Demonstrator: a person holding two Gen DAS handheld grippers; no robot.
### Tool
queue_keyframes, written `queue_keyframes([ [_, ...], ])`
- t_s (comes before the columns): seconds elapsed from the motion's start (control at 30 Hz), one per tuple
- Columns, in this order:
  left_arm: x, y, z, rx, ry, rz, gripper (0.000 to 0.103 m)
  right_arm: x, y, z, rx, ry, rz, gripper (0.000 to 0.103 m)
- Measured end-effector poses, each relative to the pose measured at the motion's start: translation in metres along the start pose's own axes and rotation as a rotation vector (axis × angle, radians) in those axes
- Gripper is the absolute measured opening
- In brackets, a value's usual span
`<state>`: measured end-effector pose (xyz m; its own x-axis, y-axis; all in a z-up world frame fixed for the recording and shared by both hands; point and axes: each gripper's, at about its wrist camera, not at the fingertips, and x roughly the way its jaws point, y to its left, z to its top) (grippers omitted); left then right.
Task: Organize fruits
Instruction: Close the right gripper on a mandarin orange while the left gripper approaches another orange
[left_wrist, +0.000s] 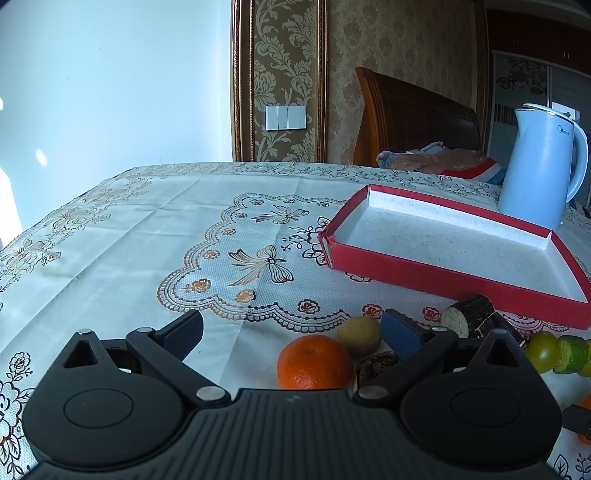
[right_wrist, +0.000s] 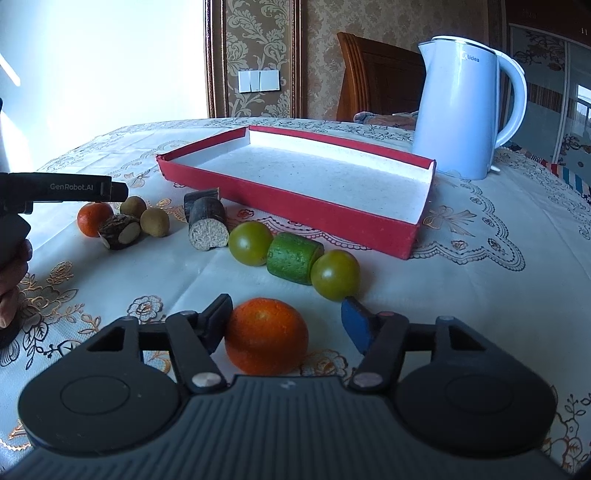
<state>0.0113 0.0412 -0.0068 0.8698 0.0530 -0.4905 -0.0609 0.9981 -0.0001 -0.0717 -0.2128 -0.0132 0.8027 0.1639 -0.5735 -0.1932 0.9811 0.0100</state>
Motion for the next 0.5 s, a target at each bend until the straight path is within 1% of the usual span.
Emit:
queue_keyframes([
  [0.07, -0.001, 0.001, -0.001, -0.004, -0.002, 0.004, 0.103, 0.000, 0.002, -0.001, -0.006, 0.002, 0.021, 0.051],
  [0.1, -0.001, 0.001, -0.001, -0.007, -0.003, 0.006, 0.103, 0.000, 0.004, -0.001, -0.012, 0.001, 0.029, 0.045],
  [0.13, -0.001, 0.003, 0.000, -0.008, 0.001, 0.004, 0.103, -0.001, 0.006, -0.001, -0.026, 0.000, 0.034, 0.041],
  [0.17, -0.002, 0.004, 0.000, -0.009, 0.005, 0.002, 0.103, -0.001, 0.008, -0.001, -0.038, -0.001, 0.036, 0.039],
  [0.27, -0.011, 0.011, -0.003, 0.019, 0.000, -0.007, 0.103, -0.001, 0.009, -0.002, -0.047, -0.005, 0.033, 0.039],
  [0.4, -0.022, 0.018, -0.012, 0.090, -0.009, 0.029, 0.103, -0.001, 0.008, -0.002, -0.040, -0.005, 0.039, 0.040],
  [0.5, -0.024, 0.021, -0.014, 0.113, -0.007, 0.043, 0.103, -0.001, 0.006, -0.002, -0.033, -0.006, 0.043, 0.040],
])
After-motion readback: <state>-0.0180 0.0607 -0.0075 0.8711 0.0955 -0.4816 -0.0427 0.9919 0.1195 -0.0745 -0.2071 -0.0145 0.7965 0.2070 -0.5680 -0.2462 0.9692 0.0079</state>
